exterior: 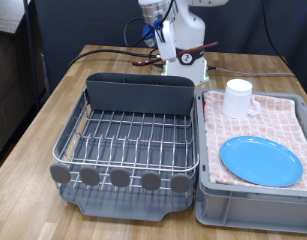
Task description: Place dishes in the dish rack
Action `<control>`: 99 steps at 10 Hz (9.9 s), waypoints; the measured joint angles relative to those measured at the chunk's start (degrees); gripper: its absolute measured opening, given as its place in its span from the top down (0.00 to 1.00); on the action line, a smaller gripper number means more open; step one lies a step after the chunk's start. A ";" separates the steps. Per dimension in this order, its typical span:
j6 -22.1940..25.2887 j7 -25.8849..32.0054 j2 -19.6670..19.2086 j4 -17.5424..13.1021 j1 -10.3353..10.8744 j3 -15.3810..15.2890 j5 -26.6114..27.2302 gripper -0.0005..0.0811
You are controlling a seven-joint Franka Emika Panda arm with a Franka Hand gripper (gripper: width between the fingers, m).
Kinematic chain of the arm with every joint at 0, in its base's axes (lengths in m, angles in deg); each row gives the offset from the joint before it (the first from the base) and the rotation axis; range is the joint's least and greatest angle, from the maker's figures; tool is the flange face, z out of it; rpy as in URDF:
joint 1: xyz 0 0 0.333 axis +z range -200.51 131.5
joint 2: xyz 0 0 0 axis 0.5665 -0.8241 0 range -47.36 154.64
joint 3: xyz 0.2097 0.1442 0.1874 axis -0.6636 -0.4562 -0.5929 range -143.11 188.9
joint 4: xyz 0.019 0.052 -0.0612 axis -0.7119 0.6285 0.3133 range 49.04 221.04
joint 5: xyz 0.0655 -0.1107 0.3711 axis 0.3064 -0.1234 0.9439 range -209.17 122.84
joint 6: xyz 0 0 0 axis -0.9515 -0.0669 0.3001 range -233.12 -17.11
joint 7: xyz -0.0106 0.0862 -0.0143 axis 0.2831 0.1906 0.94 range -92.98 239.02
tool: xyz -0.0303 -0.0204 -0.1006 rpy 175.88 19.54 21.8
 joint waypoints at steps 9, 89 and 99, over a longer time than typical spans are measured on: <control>-1.16 14.88 -9.63 -1.58 1.93 11.02 12.63 0.90; -41.51 20.00 -35.51 -17.35 7.63 -25.84 13.81 0.01; -47.42 28.99 -41.63 -19.33 3.99 -31.96 22.90 0.01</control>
